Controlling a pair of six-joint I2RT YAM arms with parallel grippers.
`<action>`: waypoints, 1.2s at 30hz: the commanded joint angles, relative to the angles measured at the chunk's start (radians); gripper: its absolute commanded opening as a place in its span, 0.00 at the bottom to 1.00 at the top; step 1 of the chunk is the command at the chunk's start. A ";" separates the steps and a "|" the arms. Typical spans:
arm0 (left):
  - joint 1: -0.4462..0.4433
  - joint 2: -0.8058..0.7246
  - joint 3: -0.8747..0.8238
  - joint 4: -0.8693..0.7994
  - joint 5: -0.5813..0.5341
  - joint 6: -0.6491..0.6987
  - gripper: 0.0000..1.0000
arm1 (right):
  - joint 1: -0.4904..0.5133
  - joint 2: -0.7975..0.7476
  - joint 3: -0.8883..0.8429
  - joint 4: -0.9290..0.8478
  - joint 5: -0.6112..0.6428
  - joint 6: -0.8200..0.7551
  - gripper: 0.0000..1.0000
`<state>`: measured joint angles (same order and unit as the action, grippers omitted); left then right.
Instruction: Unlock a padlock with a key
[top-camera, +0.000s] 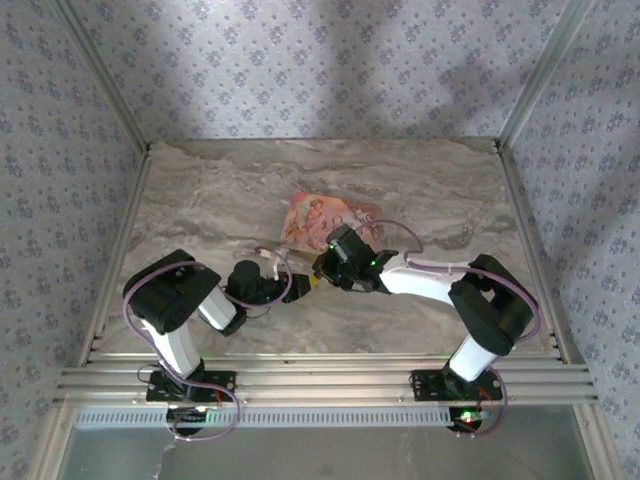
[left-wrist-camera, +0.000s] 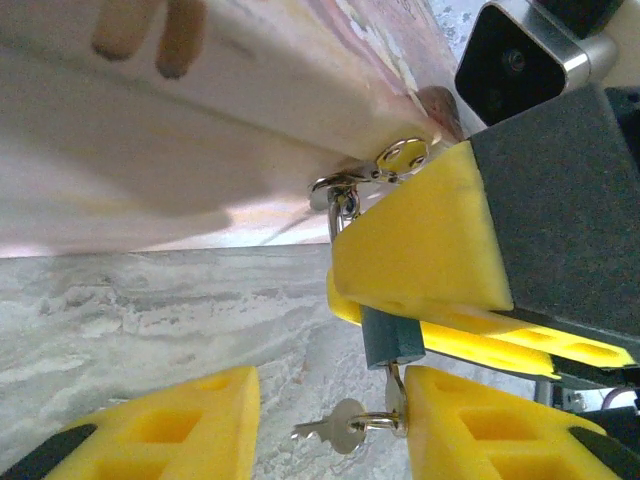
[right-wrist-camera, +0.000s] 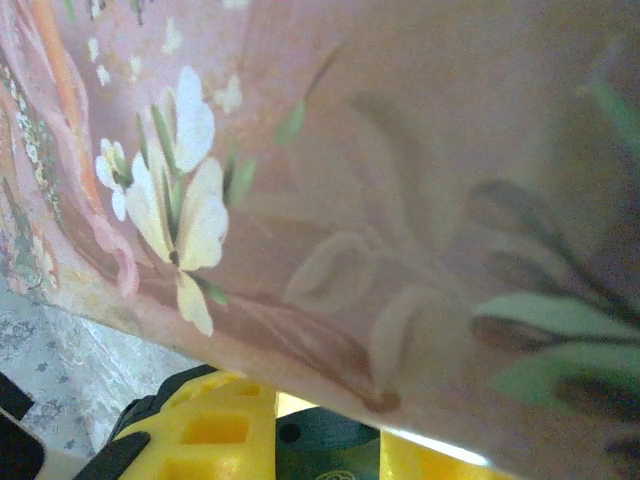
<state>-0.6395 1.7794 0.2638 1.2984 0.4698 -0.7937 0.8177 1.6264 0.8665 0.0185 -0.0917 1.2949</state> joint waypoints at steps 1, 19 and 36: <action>0.001 0.026 -0.010 0.108 0.023 -0.079 0.41 | -0.006 -0.035 -0.011 0.011 0.023 0.019 0.00; -0.025 0.003 -0.008 0.056 -0.003 -0.050 0.15 | -0.005 -0.016 -0.001 0.025 0.030 0.027 0.00; -0.426 -0.296 0.104 -0.536 -0.686 0.817 0.00 | -0.054 -0.070 0.088 -0.208 -0.070 -0.051 0.00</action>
<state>-1.0126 1.5009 0.3275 0.8776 -0.1101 -0.2340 0.7761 1.5784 0.8989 -0.1608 -0.1493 1.2728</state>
